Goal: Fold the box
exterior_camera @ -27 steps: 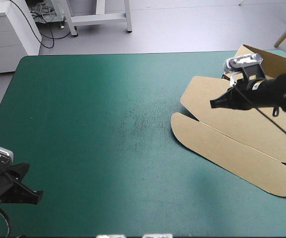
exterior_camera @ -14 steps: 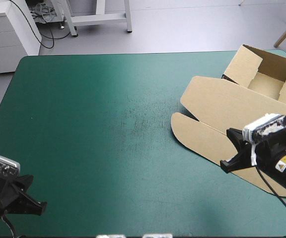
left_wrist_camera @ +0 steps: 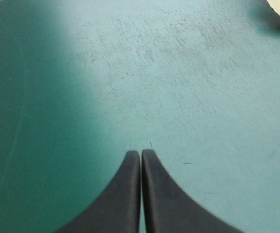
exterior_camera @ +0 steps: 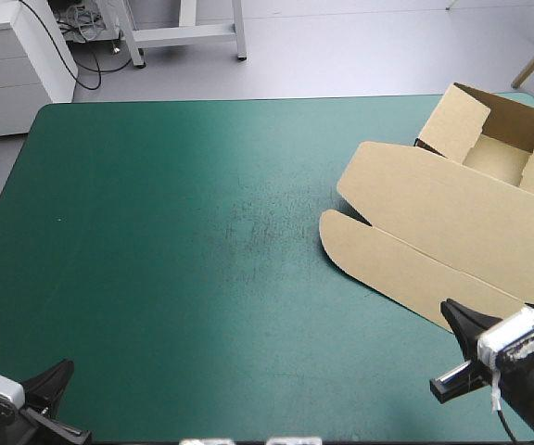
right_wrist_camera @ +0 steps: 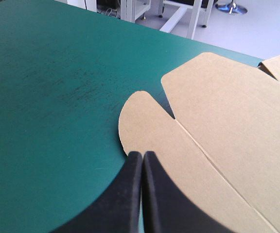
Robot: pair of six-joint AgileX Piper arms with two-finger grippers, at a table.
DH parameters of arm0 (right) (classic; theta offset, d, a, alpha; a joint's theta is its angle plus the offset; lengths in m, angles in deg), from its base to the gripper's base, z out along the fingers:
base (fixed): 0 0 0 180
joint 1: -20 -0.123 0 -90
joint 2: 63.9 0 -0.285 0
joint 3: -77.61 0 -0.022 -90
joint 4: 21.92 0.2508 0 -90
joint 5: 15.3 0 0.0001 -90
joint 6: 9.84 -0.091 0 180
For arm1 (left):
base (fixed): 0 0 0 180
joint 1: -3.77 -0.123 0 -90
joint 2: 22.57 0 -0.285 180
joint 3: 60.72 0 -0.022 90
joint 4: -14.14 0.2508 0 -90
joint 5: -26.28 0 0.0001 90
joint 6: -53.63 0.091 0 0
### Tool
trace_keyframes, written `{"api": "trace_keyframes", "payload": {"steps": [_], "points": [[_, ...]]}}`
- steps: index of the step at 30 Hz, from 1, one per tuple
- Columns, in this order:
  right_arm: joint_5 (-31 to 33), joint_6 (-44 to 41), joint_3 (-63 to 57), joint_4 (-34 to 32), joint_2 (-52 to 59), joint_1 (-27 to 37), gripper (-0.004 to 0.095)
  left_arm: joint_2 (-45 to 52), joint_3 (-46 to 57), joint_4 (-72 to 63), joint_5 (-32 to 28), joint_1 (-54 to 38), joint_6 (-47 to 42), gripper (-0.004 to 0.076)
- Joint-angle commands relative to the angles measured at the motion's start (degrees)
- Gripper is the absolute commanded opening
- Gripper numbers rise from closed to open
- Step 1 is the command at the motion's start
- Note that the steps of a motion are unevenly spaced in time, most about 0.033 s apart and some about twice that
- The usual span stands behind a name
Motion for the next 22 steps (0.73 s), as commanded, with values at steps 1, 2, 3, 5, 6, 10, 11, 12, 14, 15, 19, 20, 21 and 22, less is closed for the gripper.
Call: {"api": "trace_keyframes", "payload": {"steps": [1, 2, 3, 5, 6, 10, 11, 12, 14, 15, 19, 20, 21, 22], "points": [[-4.4, 0.7, -0.4, -0.1, 4.4, -0.1, -0.0019, 0.7, -0.3, -0.2, -5.6, 0.1, -0.5, -0.001], [-4.4, 0.7, -0.9, -0.1, 5.9, -0.1, -0.0019, 0.7, -0.1, -0.2, -6.0, 0.1, -0.5, -0.001], [-4.4, 0.6, -1.3, -0.1, 7.0, -0.1, -0.0019, 0.7, -0.1, 0.0, -6.4, 0.1, -0.5, -0.001], [-4.5, 0.3, -2.5, -0.1, 9.6, -0.1, -0.0019, 0.7, -0.1, 0.6, -6.5, 0.1, -0.5, -0.001], [-4.7, 0.0, -3.1, -0.1, 10.6, -0.1, -0.0019, 0.7, 0.0, 0.9, -6.5, 0.1, -0.5, -0.001], [-4.7, -1.0, -4.3, -0.7, 13.5, -0.1, -0.0019, 0.7, 0.0, 1.2, -6.3, 0.1, -0.5, -0.001], [-4.8, -1.4, -4.3, -1.0, 14.0, -0.1, -0.0019, 0.7, 0.0, 1.4, -6.3, 0.1, -0.5, -0.001], [-4.7, -1.9, -4.3, -1.7, 14.4, -0.1, -0.0019, 0.7, 0.0, 1.5, -6.4, 0.1, -0.5, -0.001], [-3.4, -4.9, -4.3, -3.8, 14.6, -0.1, -0.0019, 0.7, 0.0, 1.9, -6.4, 0.1, -0.5, -0.001], [-3.3, -5.9, -4.3, -4.3, 14.6, -0.1, -0.0019, 0.7, 0.0, 1.9, -6.3, 0.1, -0.5, -0.001], [-3.3, -6.6, -4.3, -4.7, 14.6, -0.1, -0.0019, 0.7, 0.0, 1.9, -6.2, 0.1, -0.5, -0.001], [-3.3, -6.6, -4.3, -4.7, 14.6, -0.1, -0.002, 0.7, 0.0, 1.9, -6.2, 0.1, -0.8, -0.001], [-3.3, -6.6, -4.3, -4.7, 14.6, -0.1, -0.0019, 0.7, 0.0, 1.9, -6.2, 0.1, -0.8, -0.001], [-3.3, -6.6, -4.3, -4.7, 14.6, -0.1, -0.0019, 0.7, 0.0, 2.0, -6.2, 0.1, -0.8, -0.001]]}}
